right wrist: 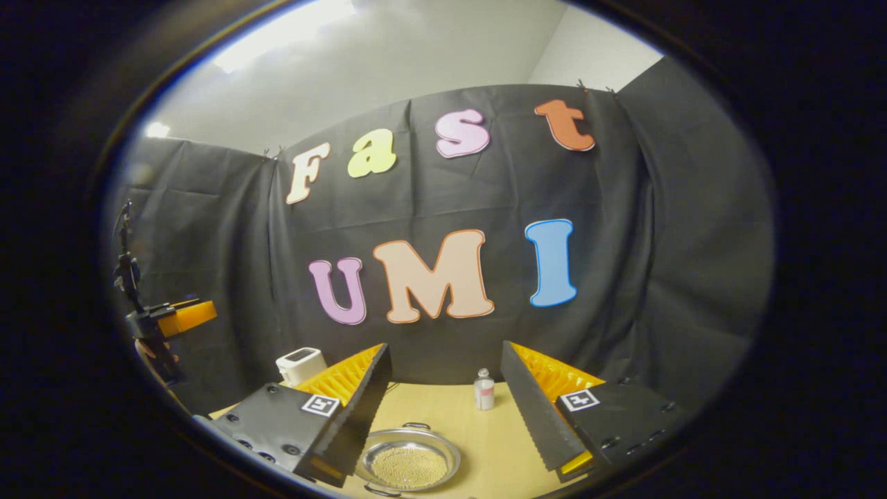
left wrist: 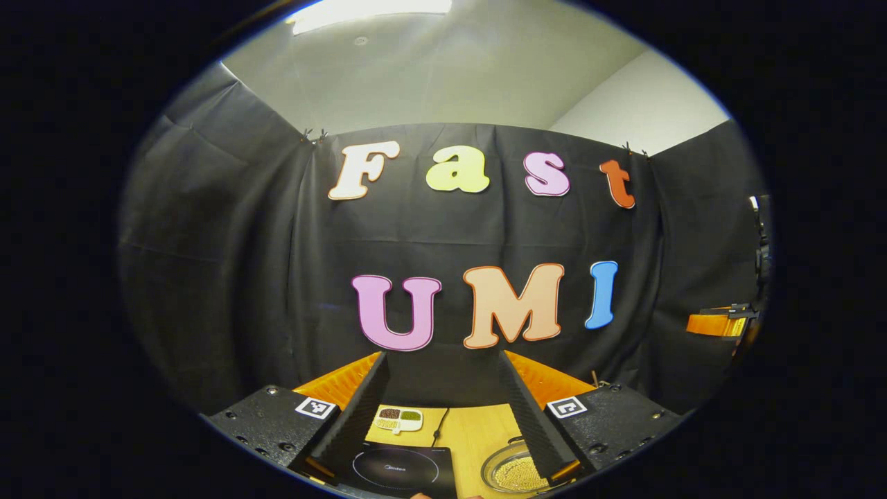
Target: First push the handle of the pot to place it horizontally, then grasp the pot with both hands and set it on the induction cooktop.
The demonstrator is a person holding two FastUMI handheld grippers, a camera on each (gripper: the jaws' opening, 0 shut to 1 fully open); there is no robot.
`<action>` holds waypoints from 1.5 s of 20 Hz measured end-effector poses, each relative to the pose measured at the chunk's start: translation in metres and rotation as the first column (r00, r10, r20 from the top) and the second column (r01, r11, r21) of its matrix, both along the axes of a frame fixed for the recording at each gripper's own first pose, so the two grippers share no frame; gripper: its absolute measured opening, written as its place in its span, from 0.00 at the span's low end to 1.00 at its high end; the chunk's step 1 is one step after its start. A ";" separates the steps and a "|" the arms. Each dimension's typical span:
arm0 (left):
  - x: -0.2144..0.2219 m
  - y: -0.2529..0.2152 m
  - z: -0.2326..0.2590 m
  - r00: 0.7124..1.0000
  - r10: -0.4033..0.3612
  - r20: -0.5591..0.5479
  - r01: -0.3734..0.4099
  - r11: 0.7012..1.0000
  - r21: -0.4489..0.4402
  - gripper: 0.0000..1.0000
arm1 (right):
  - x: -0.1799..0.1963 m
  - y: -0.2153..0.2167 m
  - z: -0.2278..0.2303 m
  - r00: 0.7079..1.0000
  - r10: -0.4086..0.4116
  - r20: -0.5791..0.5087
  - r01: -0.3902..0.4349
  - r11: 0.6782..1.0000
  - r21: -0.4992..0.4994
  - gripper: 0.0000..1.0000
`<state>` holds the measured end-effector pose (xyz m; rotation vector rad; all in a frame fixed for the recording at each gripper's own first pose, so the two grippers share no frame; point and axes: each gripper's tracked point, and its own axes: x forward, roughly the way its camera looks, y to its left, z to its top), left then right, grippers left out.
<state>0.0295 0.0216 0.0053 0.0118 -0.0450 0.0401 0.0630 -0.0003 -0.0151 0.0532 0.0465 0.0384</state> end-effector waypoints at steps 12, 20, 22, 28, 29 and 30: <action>-0.021 0.014 -0.009 0.999 0.035 0.007 -0.035 0.999 0.011 0.92 | -0.028 0.018 -0.005 0.999 0.046 0.019 -0.046 0.999 -0.005 0.92; -0.043 0.022 -0.010 0.999 0.040 0.024 -0.040 0.999 0.023 0.93 | -0.042 0.046 -0.041 0.994 0.104 0.018 -0.105 0.994 0.011 0.92; -0.047 0.023 -0.014 0.999 0.042 0.026 -0.042 0.999 0.023 0.92 | -0.047 0.055 -0.052 0.991 0.133 0.018 -0.133 0.991 0.029 0.92; -0.055 0.031 -0.022 0.998 0.052 0.025 -0.052 0.999 0.014 0.92 | -0.064 0.085 -0.106 0.974 0.227 -0.014 -0.223 0.964 0.147 0.43; -0.056 0.033 -0.023 0.998 0.054 0.024 -0.054 0.998 0.014 0.92 | -0.067 0.094 -0.118 0.966 0.258 -0.027 -0.250 0.952 0.176 0.39; -0.056 0.033 -0.024 0.998 0.052 0.023 -0.053 0.999 0.014 0.92 | -0.071 0.101 -0.127 0.958 0.285 -0.042 -0.271 0.942 0.198 0.28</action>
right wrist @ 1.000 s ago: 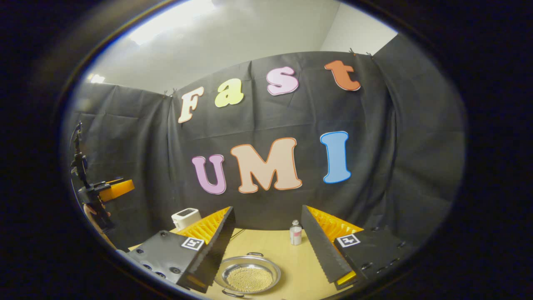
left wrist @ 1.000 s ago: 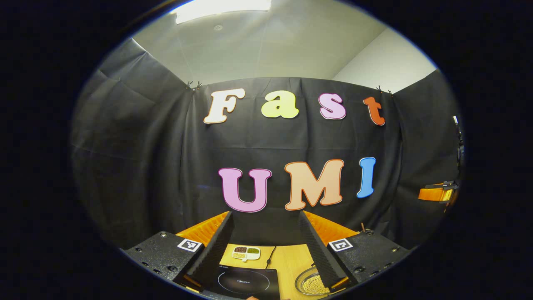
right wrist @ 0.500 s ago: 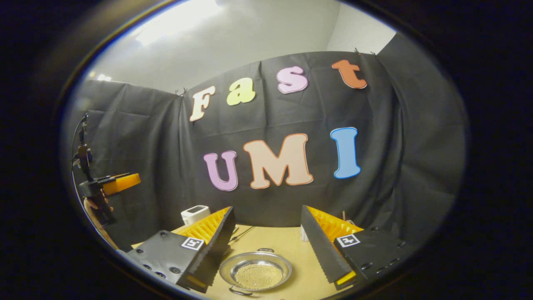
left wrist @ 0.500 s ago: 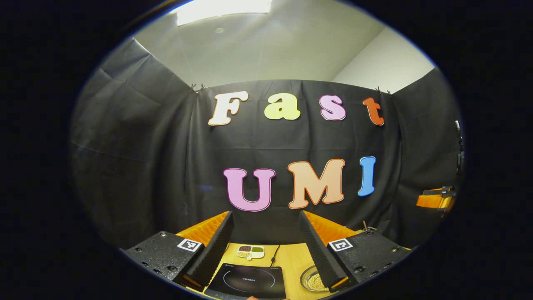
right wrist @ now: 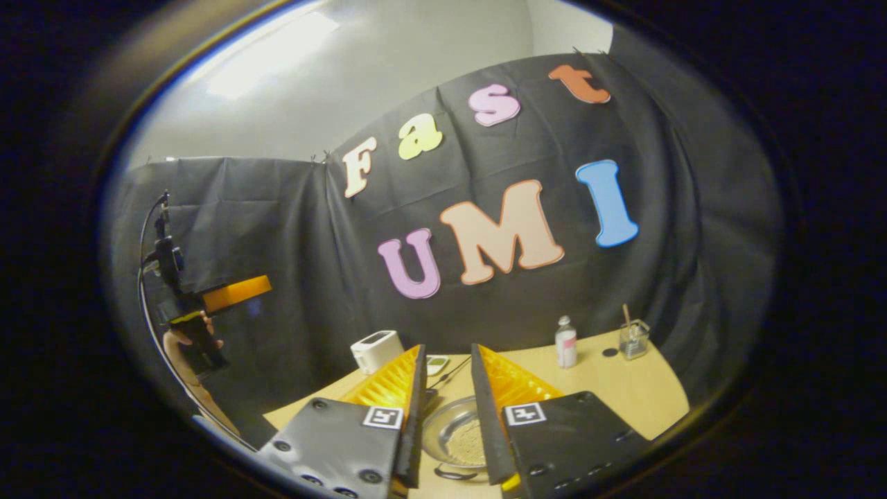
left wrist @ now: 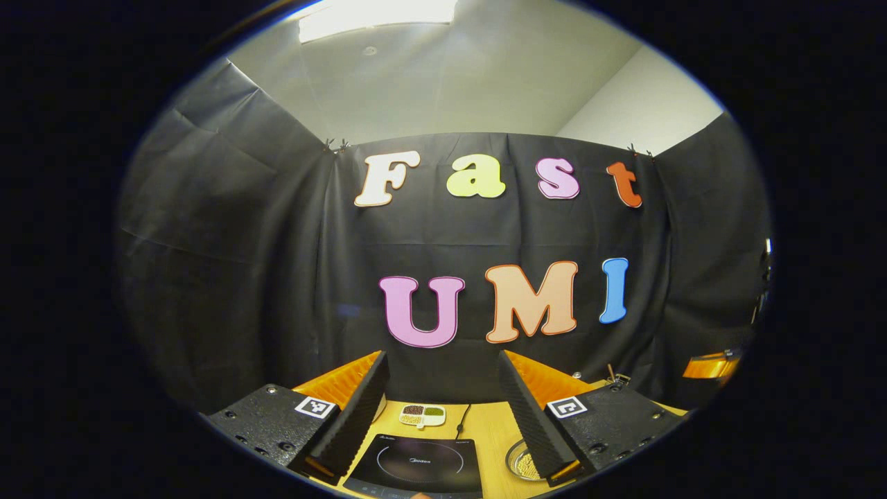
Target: First push the handle of the pot to place it horizontally, then grasp the pot with both hands and set it on the induction cooktop.
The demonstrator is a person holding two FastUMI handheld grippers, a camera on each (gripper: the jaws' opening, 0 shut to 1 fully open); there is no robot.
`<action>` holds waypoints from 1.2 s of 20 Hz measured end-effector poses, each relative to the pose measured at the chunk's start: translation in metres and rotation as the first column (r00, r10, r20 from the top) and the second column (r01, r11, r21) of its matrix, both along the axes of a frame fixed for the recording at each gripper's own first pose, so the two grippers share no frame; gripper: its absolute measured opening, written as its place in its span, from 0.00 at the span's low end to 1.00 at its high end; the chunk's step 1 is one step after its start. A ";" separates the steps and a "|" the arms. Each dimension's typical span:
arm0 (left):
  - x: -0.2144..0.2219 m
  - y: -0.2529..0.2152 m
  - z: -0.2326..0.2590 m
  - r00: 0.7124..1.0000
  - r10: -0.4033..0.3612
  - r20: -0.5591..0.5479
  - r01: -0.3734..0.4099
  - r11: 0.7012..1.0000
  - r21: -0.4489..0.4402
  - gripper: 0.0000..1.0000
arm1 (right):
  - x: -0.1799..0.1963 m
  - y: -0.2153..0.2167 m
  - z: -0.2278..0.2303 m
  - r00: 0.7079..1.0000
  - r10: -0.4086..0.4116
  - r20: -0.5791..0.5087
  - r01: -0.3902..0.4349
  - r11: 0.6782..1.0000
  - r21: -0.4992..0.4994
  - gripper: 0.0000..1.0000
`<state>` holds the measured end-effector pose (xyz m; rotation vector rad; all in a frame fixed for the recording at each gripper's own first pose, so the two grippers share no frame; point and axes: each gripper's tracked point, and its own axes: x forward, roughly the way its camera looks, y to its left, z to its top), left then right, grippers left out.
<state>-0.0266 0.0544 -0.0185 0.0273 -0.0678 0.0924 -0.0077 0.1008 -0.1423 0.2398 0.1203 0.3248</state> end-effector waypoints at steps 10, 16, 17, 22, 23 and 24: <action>-0.004 -0.005 -0.012 1.000 -0.011 0.000 0.011 1.000 0.025 0.95 | -0.015 0.057 -0.138 0.988 0.055 -0.145 -0.064 0.996 -0.060 0.17; -0.009 -0.017 -0.018 0.999 -0.048 -0.008 0.048 0.998 0.029 0.95 | -0.030 0.104 -0.225 0.962 0.091 -0.256 -0.127 0.983 -0.129 0.17; -0.011 -0.019 -0.021 0.999 -0.051 -0.010 0.051 0.998 0.031 0.95 | -0.032 0.113 -0.236 0.956 0.106 -0.274 -0.144 0.982 -0.123 0.17; -0.017 -0.029 -0.028 0.997 -0.079 -0.025 0.080 0.996 0.043 0.95 | -0.044 0.131 -0.281 0.920 0.131 -0.369 -0.178 0.979 -0.097 0.18; -0.017 -0.031 -0.030 0.996 -0.084 -0.026 0.085 0.995 0.044 0.95 | -0.042 0.130 -0.290 0.914 0.122 -0.387 -0.174 0.979 -0.103 0.18; -0.018 -0.032 -0.031 0.996 -0.087 -0.026 0.088 0.995 0.046 0.93 | -0.040 0.127 -0.299 0.913 0.100 -0.395 -0.159 0.980 -0.120 0.17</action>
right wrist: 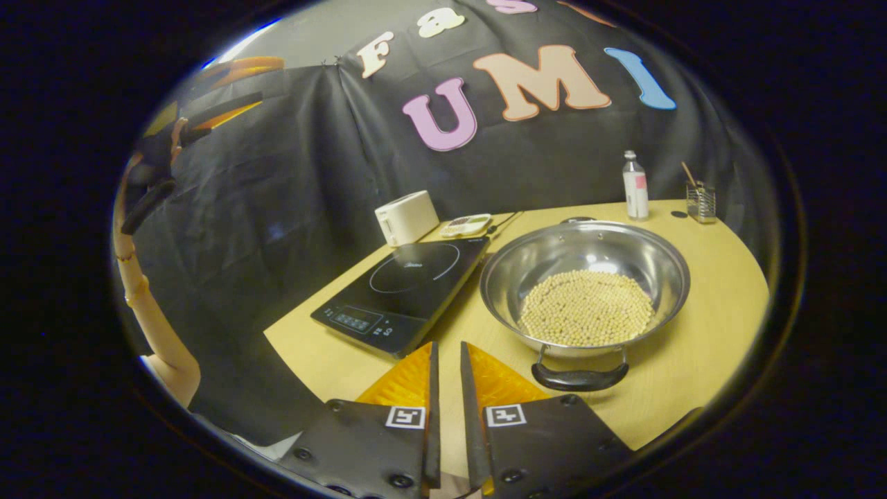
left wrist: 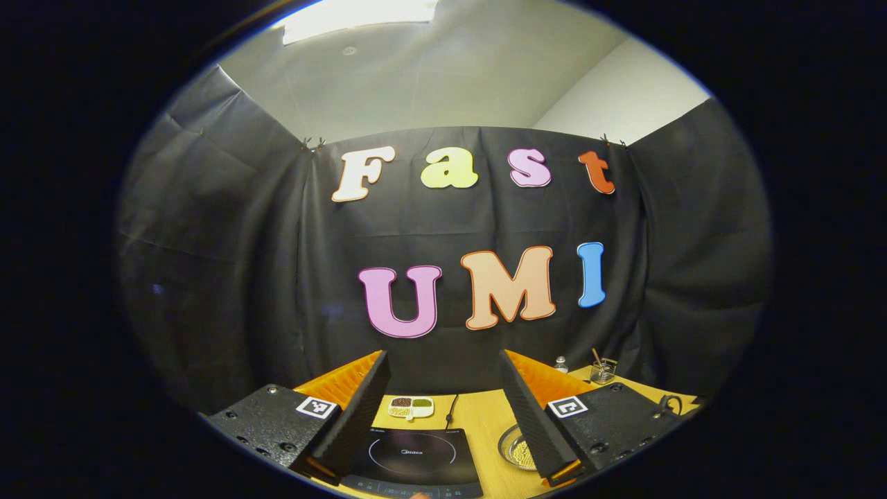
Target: First push the handle of the pot to place it horizontally, then grasp the pot with both hands and set it on the induction cooktop.
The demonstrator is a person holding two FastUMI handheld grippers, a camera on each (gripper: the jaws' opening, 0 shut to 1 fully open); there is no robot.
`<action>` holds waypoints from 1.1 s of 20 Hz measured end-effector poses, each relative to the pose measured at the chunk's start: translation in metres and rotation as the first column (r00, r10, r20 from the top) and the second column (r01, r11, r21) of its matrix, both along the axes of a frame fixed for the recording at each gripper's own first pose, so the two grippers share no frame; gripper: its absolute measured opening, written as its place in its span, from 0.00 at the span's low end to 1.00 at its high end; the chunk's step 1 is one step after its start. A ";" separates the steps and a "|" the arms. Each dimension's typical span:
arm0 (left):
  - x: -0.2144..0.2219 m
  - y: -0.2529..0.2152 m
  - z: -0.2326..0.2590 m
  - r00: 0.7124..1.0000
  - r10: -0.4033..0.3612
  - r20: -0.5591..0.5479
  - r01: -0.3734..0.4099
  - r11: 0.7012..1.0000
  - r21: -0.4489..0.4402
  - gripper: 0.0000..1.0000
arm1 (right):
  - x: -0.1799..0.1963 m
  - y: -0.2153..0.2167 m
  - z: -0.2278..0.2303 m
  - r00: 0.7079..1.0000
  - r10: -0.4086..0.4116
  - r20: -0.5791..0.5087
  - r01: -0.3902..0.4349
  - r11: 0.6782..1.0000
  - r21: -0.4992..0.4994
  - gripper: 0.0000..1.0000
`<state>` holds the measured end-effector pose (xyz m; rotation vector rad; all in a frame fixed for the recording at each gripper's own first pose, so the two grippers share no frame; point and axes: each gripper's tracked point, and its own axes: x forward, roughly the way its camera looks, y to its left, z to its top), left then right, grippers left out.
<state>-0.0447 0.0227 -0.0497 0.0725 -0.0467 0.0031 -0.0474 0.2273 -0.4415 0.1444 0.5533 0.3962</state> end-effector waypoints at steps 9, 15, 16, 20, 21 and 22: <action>-0.001 0.002 -0.010 1.000 -0.007 -0.013 0.007 1.000 -0.006 0.96 | 0.022 -0.017 -0.038 0.994 -0.085 -0.070 0.086 0.996 0.000 0.00; 0.001 0.007 -0.019 1.000 0.002 -0.031 -0.002 1.000 -0.024 0.96 | 0.022 -0.025 -0.039 0.992 -0.107 -0.060 0.106 0.994 -0.015 0.03; 0.001 0.008 -0.021 0.999 0.003 -0.033 -0.004 1.000 -0.024 0.95 | 0.021 -0.028 -0.040 0.992 -0.114 -0.058 0.112 0.993 -0.023 0.00; 0.001 0.010 -0.026 0.999 0.007 -0.039 -0.008 0.999 -0.031 0.96 | 0.023 -0.045 -0.038 0.987 -0.153 -0.045 0.150 0.988 -0.046 0.03; 0.001 0.011 -0.028 0.999 0.010 -0.042 -0.011 0.999 -0.032 0.96 | 0.024 -0.051 -0.038 0.986 -0.162 -0.040 0.159 0.985 -0.059 0.00; 0.001 0.014 -0.030 0.999 0.013 -0.046 -0.015 0.999 -0.032 0.96 | 0.024 -0.057 -0.038 0.985 -0.171 -0.034 0.169 0.983 -0.073 0.00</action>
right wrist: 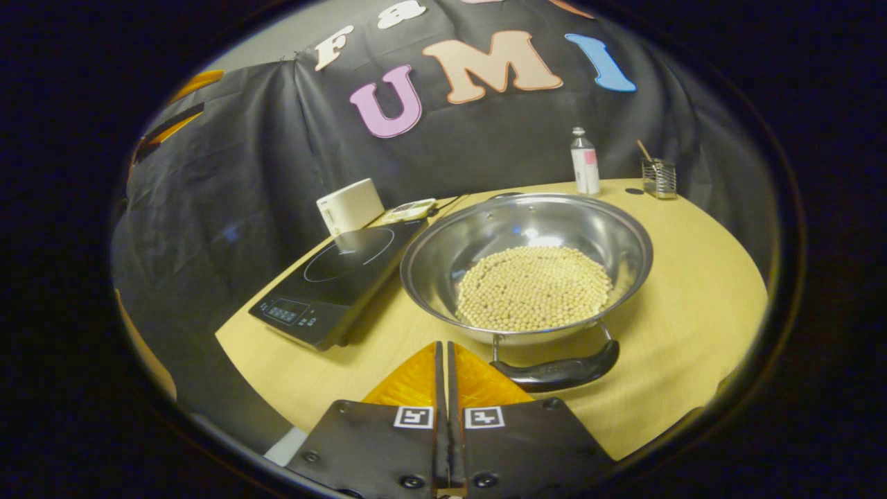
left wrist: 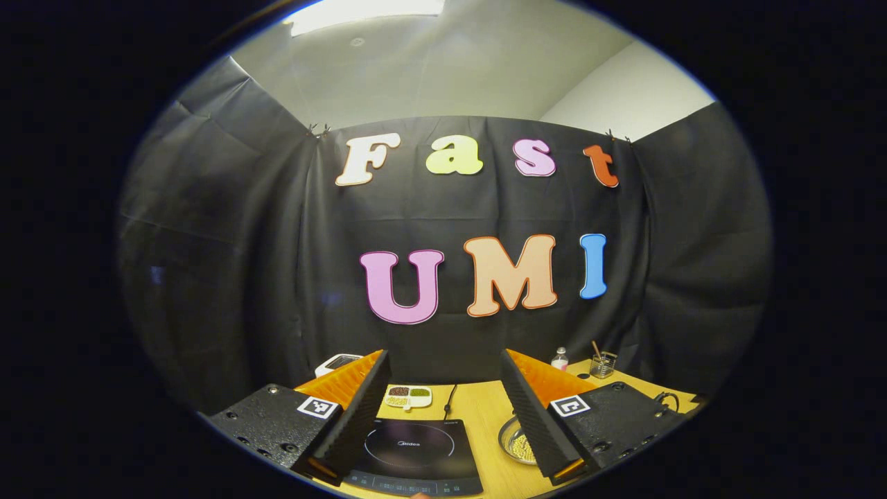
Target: First push the handle of the pot to place it horizontally, then grasp the pot with both hands and set it on the induction cooktop.
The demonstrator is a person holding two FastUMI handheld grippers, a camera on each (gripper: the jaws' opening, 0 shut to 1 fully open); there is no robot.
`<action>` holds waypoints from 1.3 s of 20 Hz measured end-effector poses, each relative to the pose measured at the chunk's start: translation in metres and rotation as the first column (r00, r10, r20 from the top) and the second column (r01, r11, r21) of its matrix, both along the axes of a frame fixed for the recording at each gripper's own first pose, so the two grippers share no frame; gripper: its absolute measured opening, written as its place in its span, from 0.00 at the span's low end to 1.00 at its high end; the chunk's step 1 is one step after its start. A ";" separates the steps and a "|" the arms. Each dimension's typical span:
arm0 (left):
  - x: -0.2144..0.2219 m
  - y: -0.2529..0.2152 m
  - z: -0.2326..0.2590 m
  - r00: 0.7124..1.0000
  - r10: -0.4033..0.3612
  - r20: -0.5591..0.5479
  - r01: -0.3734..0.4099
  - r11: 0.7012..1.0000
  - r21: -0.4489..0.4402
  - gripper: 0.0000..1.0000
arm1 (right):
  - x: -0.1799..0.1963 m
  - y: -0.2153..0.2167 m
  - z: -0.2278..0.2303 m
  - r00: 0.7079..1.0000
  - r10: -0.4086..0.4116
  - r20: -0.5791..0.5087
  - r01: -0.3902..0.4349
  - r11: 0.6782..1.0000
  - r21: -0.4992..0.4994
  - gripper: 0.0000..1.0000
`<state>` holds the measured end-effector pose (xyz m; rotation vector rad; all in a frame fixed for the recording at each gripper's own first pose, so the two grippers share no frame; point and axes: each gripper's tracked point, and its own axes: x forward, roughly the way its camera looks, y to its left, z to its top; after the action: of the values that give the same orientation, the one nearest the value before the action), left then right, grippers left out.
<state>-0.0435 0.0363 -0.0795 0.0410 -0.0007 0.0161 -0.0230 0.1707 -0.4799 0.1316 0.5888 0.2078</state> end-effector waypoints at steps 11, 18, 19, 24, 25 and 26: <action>-0.010 0.005 -0.013 1.000 0.001 -0.014 -0.001 1.000 -0.019 0.96 | 0.005 -0.067 -0.002 0.993 -0.118 0.010 0.118 0.988 -0.099 0.02; -0.021 -0.001 -0.012 1.000 -0.005 0.002 0.005 1.000 -0.024 0.95 | 0.014 -0.114 -0.003 0.979 -0.203 0.008 0.202 0.971 -0.125 0.03; -0.021 -0.003 -0.014 1.000 -0.006 0.000 0.006 1.000 -0.025 0.95 | 0.017 -0.122 -0.003 0.977 -0.215 0.004 0.214 0.968 -0.130 0.03; -0.024 -0.001 -0.017 1.000 0.008 -0.008 -0.009 0.999 -0.040 0.95 | 0.029 -0.148 -0.004 0.967 -0.254 -0.012 0.251 0.960 -0.120 0.02; -0.025 0.001 -0.019 1.000 0.020 -0.010 -0.020 0.999 -0.040 0.95 | 0.032 -0.153 -0.003 0.965 -0.262 -0.015 0.259 0.958 -0.120 0.03; -0.026 0.004 -0.020 0.999 0.032 -0.011 -0.033 0.999 -0.038 0.95 | 0.034 -0.157 -0.003 0.964 -0.266 -0.018 0.262 0.957 -0.123 0.02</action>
<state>-0.0693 0.0407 -0.0999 0.0026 0.0104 0.0485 0.0114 0.0142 -0.4828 0.0971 0.6097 -0.0900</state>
